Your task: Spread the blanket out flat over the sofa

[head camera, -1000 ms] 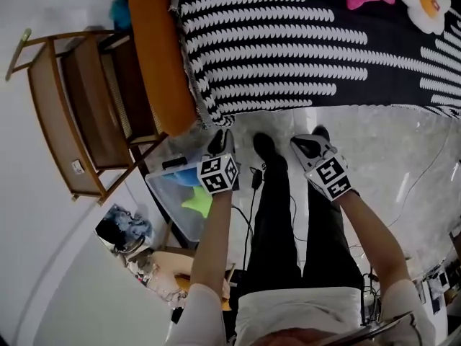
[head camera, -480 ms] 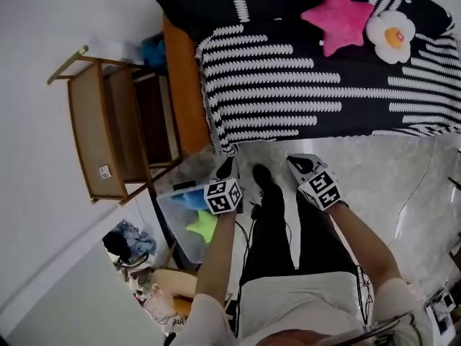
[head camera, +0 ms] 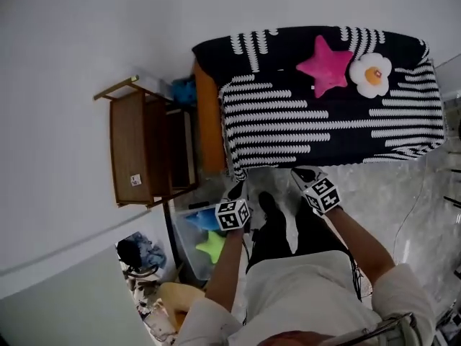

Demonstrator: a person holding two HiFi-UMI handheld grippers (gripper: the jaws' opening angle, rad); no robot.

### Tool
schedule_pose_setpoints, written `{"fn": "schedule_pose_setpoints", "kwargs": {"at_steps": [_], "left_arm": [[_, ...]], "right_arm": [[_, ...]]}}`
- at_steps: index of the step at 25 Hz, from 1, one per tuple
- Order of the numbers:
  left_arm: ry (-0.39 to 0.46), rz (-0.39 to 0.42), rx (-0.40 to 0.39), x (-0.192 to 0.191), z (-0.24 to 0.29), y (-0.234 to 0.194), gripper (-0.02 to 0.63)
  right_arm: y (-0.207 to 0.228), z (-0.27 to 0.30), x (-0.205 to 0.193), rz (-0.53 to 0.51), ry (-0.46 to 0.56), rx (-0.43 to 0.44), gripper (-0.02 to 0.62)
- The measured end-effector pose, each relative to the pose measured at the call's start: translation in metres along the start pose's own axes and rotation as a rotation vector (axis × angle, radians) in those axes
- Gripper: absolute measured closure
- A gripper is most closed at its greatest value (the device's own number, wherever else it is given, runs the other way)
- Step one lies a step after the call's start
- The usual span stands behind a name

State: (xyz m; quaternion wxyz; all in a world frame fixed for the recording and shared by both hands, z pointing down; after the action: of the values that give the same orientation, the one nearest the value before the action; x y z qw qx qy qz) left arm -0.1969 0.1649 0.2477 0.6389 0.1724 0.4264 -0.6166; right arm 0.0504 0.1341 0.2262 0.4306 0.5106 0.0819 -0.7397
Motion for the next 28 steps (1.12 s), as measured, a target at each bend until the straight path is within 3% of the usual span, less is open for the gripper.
{"fn": "schedule_pose_setpoints", "kwargs": {"at_steps": [16,28], "left_arm": [[0.189,0.042,-0.011,0.098,-0.125,0.051,0.578],[0.32,0.093,-0.069,0.172,-0.177,0.097,0.578]], "right_arm": [[-0.016,-0.114,0.113,-0.057,0.167,-0.044,0.591],[-0.027,-0.187,0.185,-0.146,0.256,-0.057,0.591]]}}
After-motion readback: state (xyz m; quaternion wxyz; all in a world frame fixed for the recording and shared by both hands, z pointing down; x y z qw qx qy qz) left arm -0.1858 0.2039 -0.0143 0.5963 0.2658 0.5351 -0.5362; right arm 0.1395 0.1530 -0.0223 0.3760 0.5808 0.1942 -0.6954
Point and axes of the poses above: the fingertips, and each gripper's own axes: z forward along the fingers, y to its right, x out of its top, the point moved 7 cm from there along -z, backward along the fingers, and after that the axes turned 11 degrees about y, right-handed, at the moved point
